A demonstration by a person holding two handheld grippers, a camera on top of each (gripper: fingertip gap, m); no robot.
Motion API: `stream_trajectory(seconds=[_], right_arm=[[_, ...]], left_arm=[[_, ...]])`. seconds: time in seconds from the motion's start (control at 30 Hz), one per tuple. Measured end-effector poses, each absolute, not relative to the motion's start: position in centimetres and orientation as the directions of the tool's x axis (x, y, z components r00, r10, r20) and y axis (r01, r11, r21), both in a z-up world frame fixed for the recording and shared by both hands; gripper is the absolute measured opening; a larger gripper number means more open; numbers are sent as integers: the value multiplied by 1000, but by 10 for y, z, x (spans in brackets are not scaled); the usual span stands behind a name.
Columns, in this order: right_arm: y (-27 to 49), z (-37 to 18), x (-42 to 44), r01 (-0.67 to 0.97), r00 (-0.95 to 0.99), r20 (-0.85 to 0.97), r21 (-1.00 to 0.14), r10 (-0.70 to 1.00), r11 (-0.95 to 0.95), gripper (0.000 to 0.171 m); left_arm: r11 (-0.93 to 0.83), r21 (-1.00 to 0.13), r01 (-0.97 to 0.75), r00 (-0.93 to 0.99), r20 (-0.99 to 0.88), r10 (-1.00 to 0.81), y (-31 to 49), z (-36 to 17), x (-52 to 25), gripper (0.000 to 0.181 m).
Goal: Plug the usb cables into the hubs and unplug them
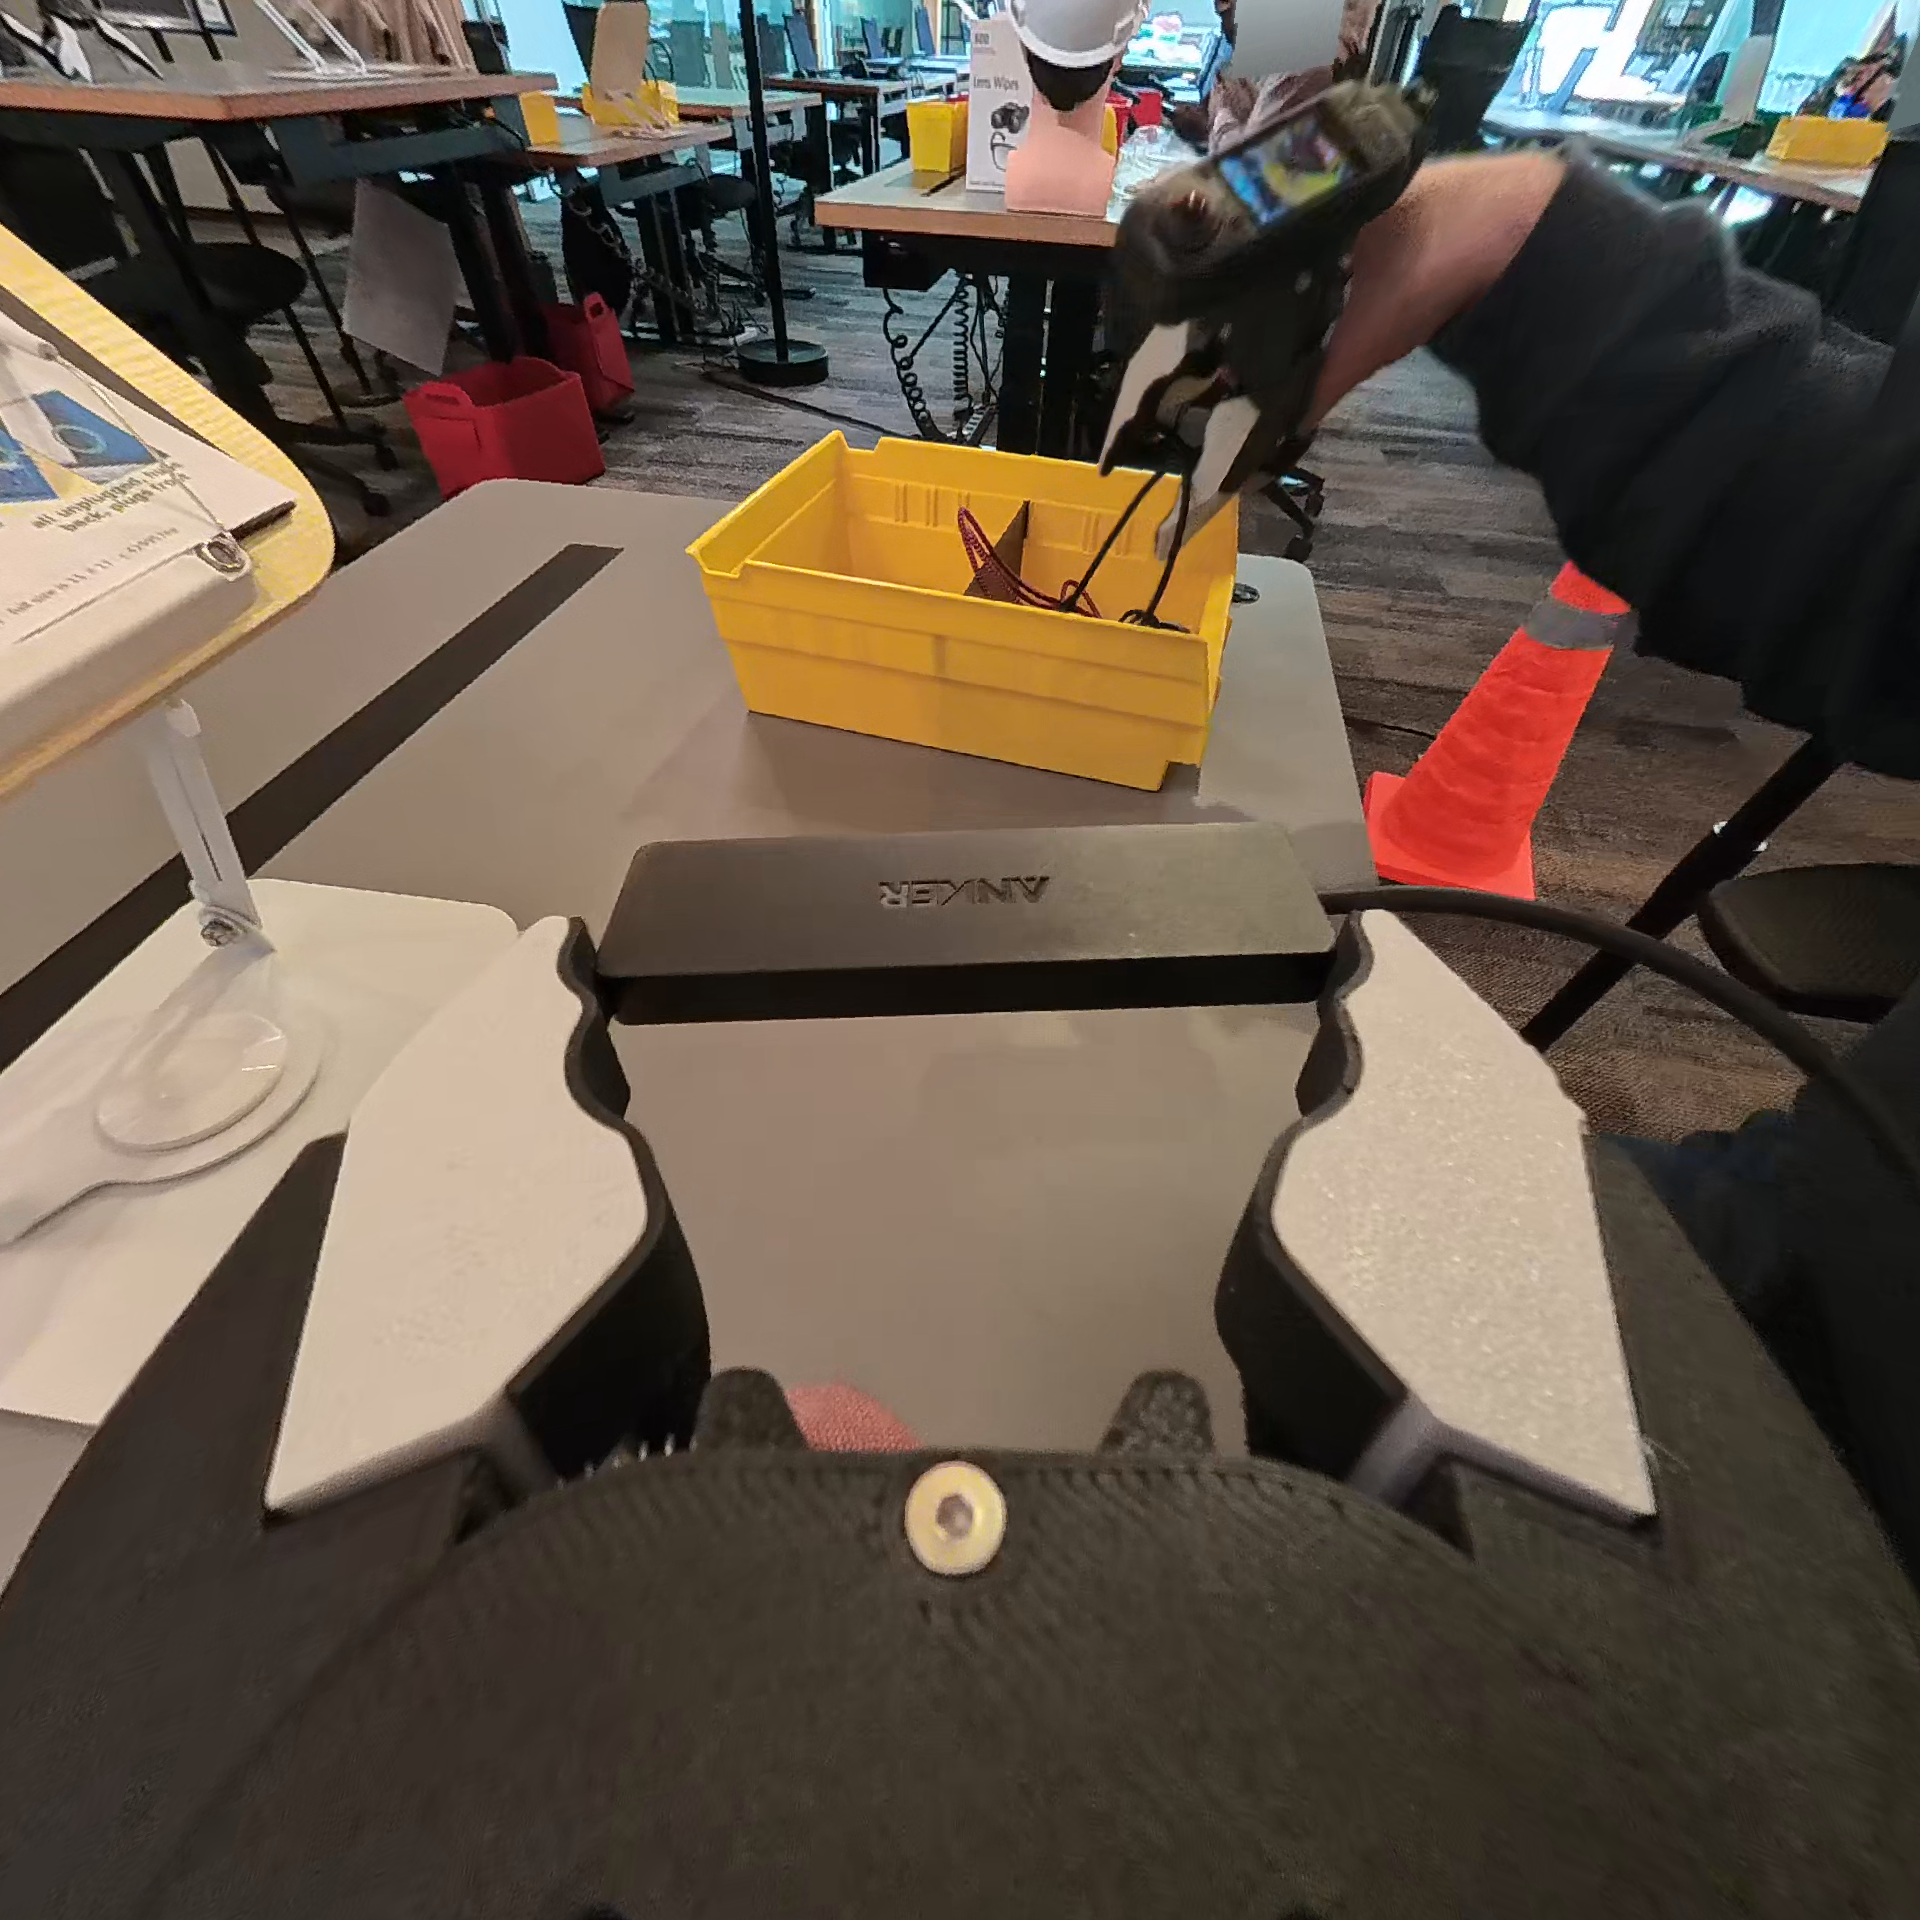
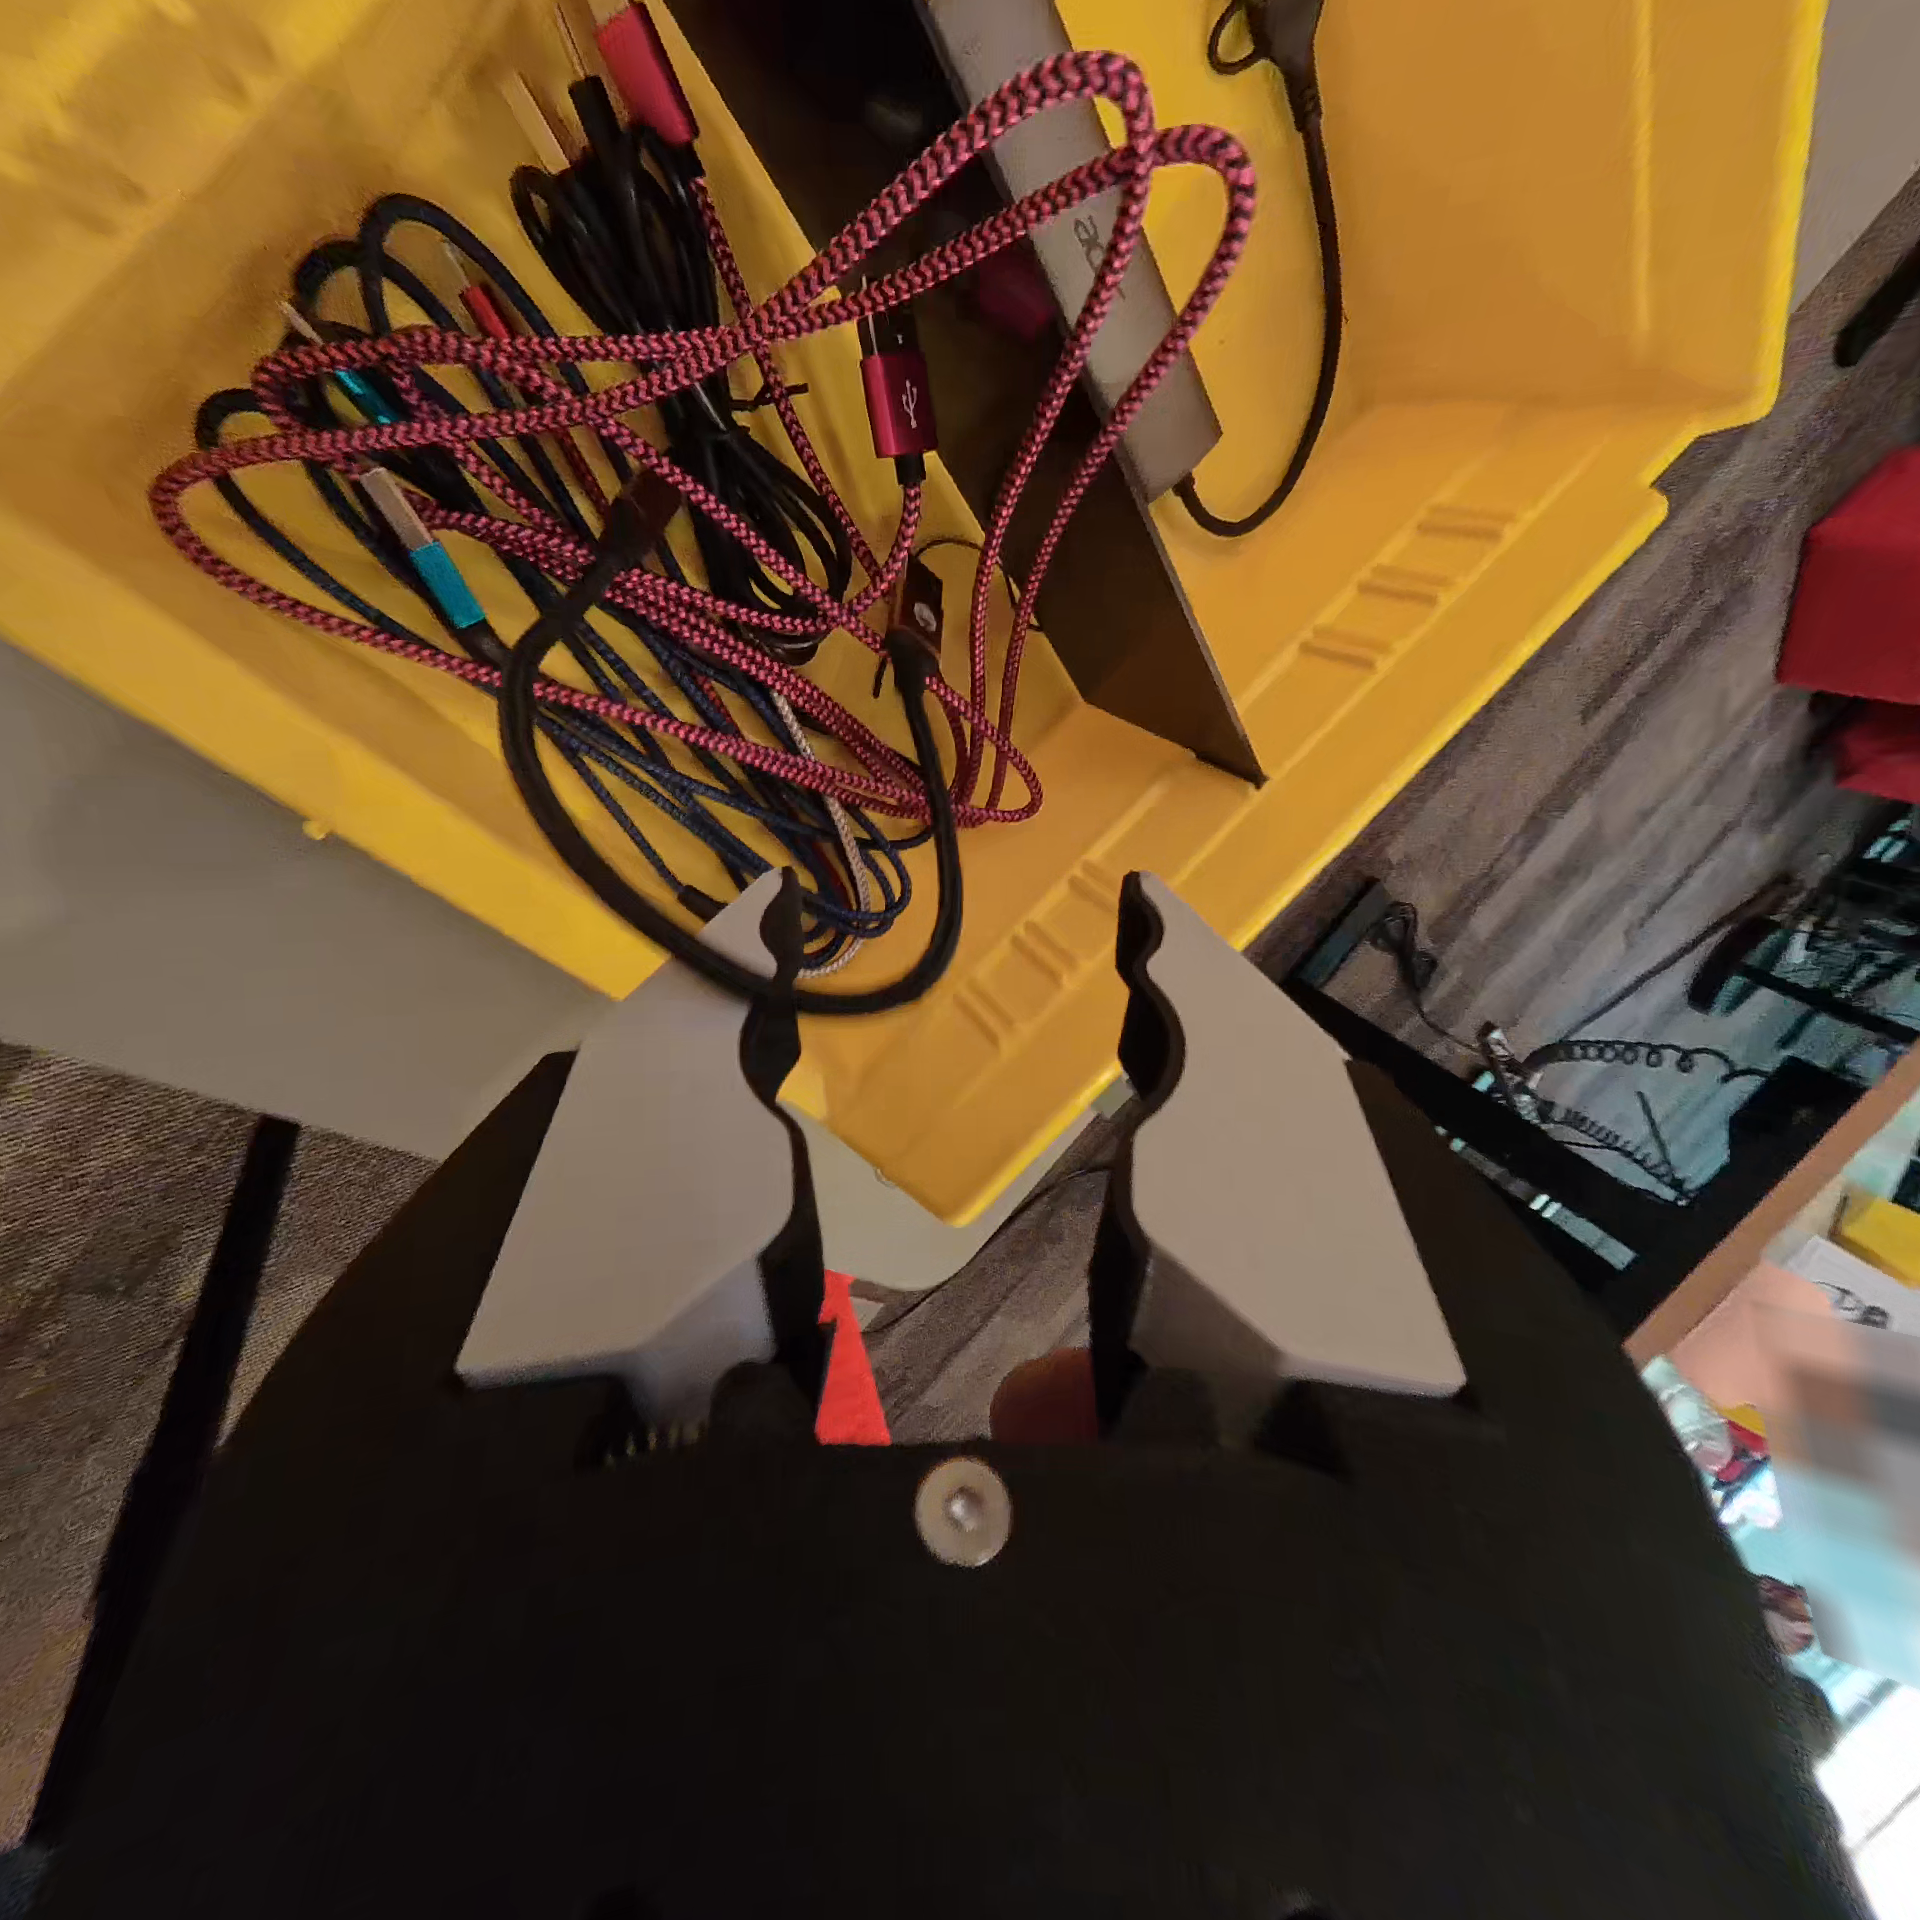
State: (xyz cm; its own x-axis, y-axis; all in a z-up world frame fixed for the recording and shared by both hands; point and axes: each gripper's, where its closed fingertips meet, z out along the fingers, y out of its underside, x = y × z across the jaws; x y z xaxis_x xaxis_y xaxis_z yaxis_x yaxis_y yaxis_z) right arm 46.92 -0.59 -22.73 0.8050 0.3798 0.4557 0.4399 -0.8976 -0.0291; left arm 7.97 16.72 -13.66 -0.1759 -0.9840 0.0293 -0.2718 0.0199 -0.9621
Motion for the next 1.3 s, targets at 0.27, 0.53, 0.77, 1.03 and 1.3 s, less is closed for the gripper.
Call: stream_trajectory(seconds=[0.27, 0.53, 0.77, 1.03, 1.3], right_arm=[[-41, -210, 481, 364, 840, 433, -1, 327, -932, 58], [39, -158, 325, 603, 798, 399, -511, 453, -613, 82], [95, -109, 131, 235, 697, -27, -935, 716, -264, 70], [116, -78, 74, -147, 270, -466, -885, 843, -442, 28], [130, -48, 144, -39, 562, -229, -967, 795, -252, 8]], left_arm=[[28, -962, -270, -142, 12, -990, 172, -131, 85, 126], [45, -972, -230, -98, -23, -995, 179, -112, 82, 126], [161, -963, -218, -111, -139, -984, 167, -89, 96, 126], [553, -799, -234, -222, -510, -831, 118, -88, 118, 126], [597, -746, -295, -22, -620, -784, 148, -71, 107, 110]])
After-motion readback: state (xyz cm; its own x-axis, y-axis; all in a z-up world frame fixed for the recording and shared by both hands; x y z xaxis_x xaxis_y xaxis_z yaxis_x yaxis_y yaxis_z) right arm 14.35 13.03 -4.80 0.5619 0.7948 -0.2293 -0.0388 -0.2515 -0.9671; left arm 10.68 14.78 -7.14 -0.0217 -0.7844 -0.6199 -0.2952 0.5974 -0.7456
